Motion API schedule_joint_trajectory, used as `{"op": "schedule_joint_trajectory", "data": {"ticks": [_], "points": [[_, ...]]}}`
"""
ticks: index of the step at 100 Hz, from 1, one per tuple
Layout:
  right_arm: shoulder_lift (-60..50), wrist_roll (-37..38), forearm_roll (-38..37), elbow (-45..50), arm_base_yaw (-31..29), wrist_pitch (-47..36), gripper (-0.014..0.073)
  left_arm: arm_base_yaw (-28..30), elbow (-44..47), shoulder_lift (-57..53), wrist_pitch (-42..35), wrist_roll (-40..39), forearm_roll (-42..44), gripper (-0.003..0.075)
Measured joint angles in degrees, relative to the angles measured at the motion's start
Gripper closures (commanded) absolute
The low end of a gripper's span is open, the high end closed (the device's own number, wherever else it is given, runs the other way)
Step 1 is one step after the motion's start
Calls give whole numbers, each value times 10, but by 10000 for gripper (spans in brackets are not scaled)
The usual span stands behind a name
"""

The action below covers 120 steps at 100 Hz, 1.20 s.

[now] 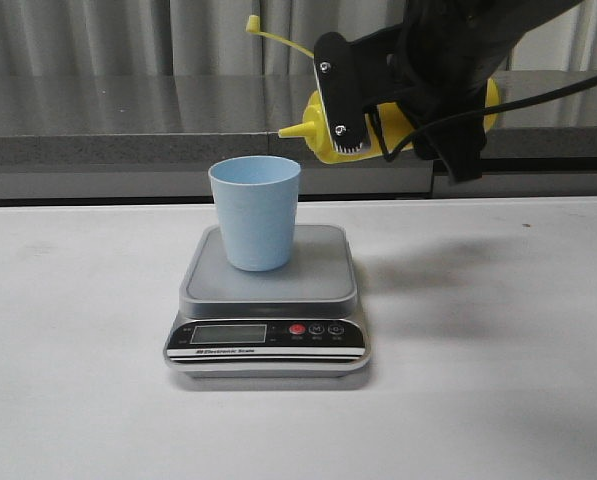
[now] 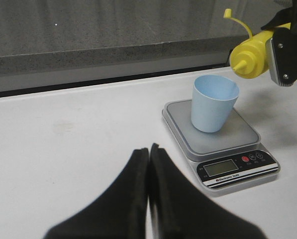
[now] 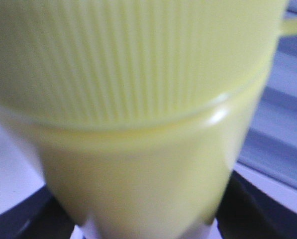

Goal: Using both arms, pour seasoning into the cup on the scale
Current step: 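Tilt the bottle nozzle down toward the cup with the right gripper, then turn the bottle upright and move it back beside the scale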

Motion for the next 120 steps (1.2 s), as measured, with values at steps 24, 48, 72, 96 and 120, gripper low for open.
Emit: {"op": "schedule_joint_trajectory", "data": {"ticks": [24, 48, 72, 96, 120], "points": [[0, 0, -74, 0, 8, 3, 349, 0, 0, 0, 0, 0, 0, 741], [0, 0, -81, 0, 8, 7, 349, 0, 0, 0, 0, 0, 0, 741], [0, 50, -81, 0, 8, 7, 349, 0, 0, 0, 0, 0, 0, 741], [0, 242, -80, 0, 8, -22, 349, 0, 0, 0, 0, 0, 0, 741], [-1, 470, -80, 0, 7, -79, 349, 0, 0, 0, 0, 0, 0, 741]]}}
